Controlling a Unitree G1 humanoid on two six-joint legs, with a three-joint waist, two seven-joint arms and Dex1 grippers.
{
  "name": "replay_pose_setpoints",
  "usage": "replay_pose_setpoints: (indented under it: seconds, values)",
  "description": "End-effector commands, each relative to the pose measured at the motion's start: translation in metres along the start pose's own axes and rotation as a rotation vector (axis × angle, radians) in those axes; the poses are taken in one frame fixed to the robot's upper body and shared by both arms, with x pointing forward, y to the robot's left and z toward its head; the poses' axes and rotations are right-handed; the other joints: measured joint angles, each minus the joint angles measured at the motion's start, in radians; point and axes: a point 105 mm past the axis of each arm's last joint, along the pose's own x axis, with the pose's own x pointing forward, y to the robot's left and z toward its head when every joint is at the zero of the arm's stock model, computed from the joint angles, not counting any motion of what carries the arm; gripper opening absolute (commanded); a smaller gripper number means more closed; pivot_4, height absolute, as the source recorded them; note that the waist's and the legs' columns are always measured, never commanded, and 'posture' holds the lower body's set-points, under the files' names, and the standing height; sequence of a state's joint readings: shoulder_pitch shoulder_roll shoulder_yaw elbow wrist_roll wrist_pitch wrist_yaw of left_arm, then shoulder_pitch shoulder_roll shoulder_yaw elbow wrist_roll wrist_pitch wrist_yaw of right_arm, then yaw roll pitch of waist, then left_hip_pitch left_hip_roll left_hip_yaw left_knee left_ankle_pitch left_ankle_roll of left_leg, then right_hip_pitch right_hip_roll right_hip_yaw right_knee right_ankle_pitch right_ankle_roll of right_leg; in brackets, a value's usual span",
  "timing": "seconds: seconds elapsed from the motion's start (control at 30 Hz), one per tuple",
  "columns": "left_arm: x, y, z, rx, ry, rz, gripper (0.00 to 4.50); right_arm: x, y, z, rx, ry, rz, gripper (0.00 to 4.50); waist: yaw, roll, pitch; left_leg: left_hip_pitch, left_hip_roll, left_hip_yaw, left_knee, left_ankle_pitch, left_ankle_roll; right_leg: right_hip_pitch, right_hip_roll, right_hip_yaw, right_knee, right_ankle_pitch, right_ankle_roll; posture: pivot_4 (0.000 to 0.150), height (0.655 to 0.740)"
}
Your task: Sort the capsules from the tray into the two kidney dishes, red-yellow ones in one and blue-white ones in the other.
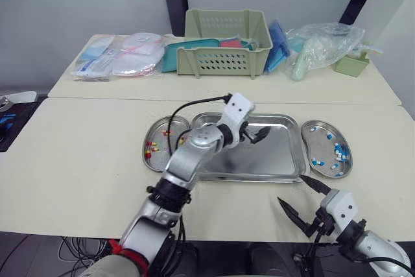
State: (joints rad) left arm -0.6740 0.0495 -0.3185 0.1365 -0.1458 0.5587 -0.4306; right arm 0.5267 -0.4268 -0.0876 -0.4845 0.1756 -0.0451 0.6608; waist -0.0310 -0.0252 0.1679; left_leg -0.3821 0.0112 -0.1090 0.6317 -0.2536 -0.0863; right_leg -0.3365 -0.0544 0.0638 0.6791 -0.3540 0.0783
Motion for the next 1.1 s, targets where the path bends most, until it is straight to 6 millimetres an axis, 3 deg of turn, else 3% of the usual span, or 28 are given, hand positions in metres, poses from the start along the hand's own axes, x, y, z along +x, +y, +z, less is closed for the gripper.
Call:
replay_pose_setpoints:
  seconds: [0.03, 0.6, 0.73, 1.1]
  values:
    - [0.013, -0.002, 0.000, 0.028, 0.018, 0.016, 4.47, 0.000, 0.002, 0.011, -0.028, -0.034, -0.018, 4.50, -0.001, 0.000, 0.000, 0.000, 0.000, 0.000, 0.000, 0.000, 0.000, 0.000, 0.000, 0.000, 0.000, 0.000, 0.000, 0.150, 0.7400]
    - [0.049, -0.018, -0.035, -0.011, 0.136, -0.015, 4.47, 0.008, 0.010, 0.026, -0.006, -0.041, -0.044, 4.50, 0.002, 0.000, 0.000, -0.001, 0.000, 0.000, 0.000, 0.000, 0.000, 0.000, 0.000, 0.000, 0.000, 0.000, 0.000, 0.150, 0.7400]
    - [0.050, -0.017, -0.040, -0.021, 0.153, -0.023, 3.64, 0.008, 0.010, 0.028, -0.002, -0.038, -0.049, 4.50, 0.002, 0.000, 0.000, 0.000, 0.000, 0.000, 0.000, 0.000, 0.000, 0.000, 0.000, 0.000, 0.000, 0.000, 0.000, 0.150, 0.7400]
    - [0.046, -0.016, -0.049, -0.005, 0.179, -0.047, 0.02, 0.010, 0.010, 0.030, 0.004, -0.032, -0.056, 4.50, 0.002, 0.000, 0.000, 0.000, 0.000, 0.000, 0.000, 0.000, 0.000, 0.000, 0.000, -0.001, 0.000, 0.000, 0.000, 0.150, 0.7400]
